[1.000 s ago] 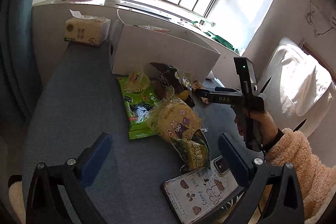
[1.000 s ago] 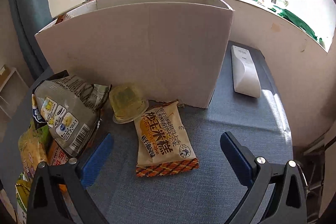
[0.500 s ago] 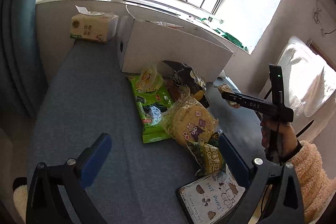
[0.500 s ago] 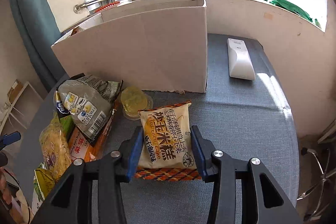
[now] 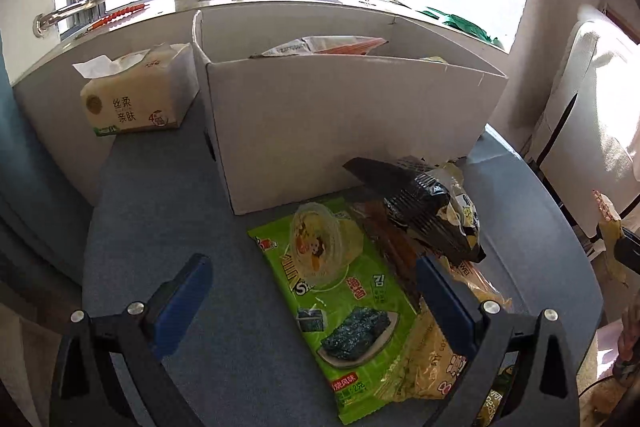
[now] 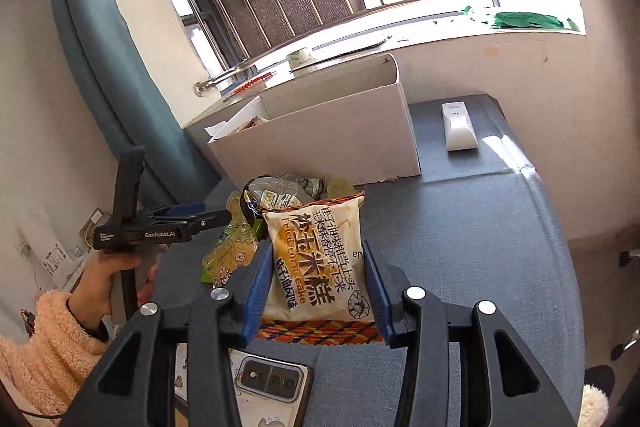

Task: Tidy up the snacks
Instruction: 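Carry the rice-cake packet to the box while the left gripper grasps the clear jelly cup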

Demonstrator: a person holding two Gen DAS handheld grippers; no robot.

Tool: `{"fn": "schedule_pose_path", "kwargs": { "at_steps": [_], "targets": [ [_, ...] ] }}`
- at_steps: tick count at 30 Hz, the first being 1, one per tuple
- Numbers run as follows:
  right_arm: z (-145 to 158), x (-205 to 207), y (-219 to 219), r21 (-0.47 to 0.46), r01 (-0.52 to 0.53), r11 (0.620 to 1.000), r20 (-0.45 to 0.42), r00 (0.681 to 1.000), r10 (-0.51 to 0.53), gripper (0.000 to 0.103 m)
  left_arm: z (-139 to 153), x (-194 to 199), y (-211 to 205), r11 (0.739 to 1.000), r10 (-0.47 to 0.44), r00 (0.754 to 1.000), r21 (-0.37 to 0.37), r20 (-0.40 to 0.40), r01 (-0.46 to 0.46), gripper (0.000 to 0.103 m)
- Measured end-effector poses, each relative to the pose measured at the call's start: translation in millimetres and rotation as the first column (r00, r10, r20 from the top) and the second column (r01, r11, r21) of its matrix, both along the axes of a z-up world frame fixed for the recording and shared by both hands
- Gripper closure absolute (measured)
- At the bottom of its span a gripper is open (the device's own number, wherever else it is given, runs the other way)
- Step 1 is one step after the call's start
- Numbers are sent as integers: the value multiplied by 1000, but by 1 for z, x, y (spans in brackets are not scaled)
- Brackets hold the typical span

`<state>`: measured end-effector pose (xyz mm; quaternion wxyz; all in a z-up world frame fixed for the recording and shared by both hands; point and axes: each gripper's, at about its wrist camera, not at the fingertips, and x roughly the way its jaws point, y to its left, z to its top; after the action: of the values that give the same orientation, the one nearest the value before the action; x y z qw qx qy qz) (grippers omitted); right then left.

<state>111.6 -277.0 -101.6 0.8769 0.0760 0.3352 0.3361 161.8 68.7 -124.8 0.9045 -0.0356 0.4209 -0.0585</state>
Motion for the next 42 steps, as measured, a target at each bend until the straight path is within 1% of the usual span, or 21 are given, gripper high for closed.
{"fn": "schedule_pose_path", "kwargs": {
  "at_steps": [2, 4, 5, 6, 7, 8, 10, 12, 16, 19, 24, 27, 29, 31, 32, 34, 37, 39, 40, 41, 42],
  "targets": [
    [-2, 0, -4, 5, 6, 1000, -13, 1000, -6, 55, -3, 12, -6, 999, -10, 1000, 37, -16, 11, 3],
    [-6, 0, -6, -5, 11, 1000, -30, 999, -11, 55, -5, 19, -17, 995, -42, 999, 91, -30, 44, 7],
    [-8, 0, -7, -14, 17, 1000, -38, 999, -18, 55, -7, 22, -22, 990, -57, 998, 126, -33, 60, 16],
    [-9, 0, -8, -19, 18, 1000, -39, 999, -19, 55, -10, 26, -26, 985, -67, 997, 157, -41, 72, 30],
    [-9, -2, -9, -18, 16, 1000, -36, 999, -17, 55, -13, 30, -27, 983, -73, 996, 164, -58, 82, 37],
    [-8, -3, -9, -18, 15, 1000, -36, 999, -16, 55, -17, 33, -26, 985, -83, 994, 147, -76, 93, 53],
    [-7, -4, -9, -14, 10, 1000, -33, 999, -11, 55, -15, 33, -21, 990, -80, 995, 115, -61, 86, 54],
    [-6, -5, -9, -21, 10, 1000, -32, 999, -11, 55, -12, 28, -17, 991, -78, 996, 106, -51, 83, 54],
    [-5, -5, -7, -2, 5, 1000, -39, 999, -5, 55, 4, 0, -9, 995, -58, 998, 83, 36, 55, 54],
    [-4, -1, -2, 10, -4, 1000, -41, 999, 5, 55, 23, -20, -1, 999, -39, 994, 36, 103, 36, 54],
    [13, 14, 17, 43, -32, 999, -21, 999, 33, 55, 63, -42, 10, 997, -12, 973, -70, 229, 28, 54],
    [33, 31, 32, 51, -46, 998, 5, 999, 46, 55, 92, -43, 14, 995, 15, 953, -98, 303, 15, 54],
    [50, 46, 44, 51, -54, 997, 32, 998, 53, 55, 106, -35, 15, 990, 24, 944, -140, 330, 23, 54],
    [66, 65, 58, 54, -55, 997, 42, 998, 53, 55, 116, -22, 16, 986, 31, 938, -164, 346, 28, 54],
    [73, 77, 66, 50, -57, 997, 45, 998, 54, 55, 121, -13, 16, 986, 35, 935, -164, 354, 25, 54],
    [85, 100, 81, 25, -21, 999, 28, 999, 21, 55, 129, 4, 15, 990, 36, 931, -140, 364, 17, 54],
    [98, 134, 105, -33, 6, 999, 51, 999, -5, 54, 135, 36, 18, 985, 33, 941, -172, 336, 27, 54],
    [99, 158, 118, -80, 26, 996, 43, 999, -23, 54, 139, 58, 16, 992, 36, 948, -127, 317, 5, 54],
    [98, 170, 121, -94, 27, 995, 29, 999, -25, 54, 141, 66, 16, 992, 34, 949, -122, 313, 5, 55],
    [97, 182, 124, -100, 30, 995, 15, 999, -29, 54, 143, 75, 16, 993, 31, 952, -120, 306, 7, 61],
    [95, 192, 126, -108, 42, 993, -1, 999, -42, 54, 143, 85, 14, 993, 32, 955, -115, 295, 3, 63]
  ]
}}
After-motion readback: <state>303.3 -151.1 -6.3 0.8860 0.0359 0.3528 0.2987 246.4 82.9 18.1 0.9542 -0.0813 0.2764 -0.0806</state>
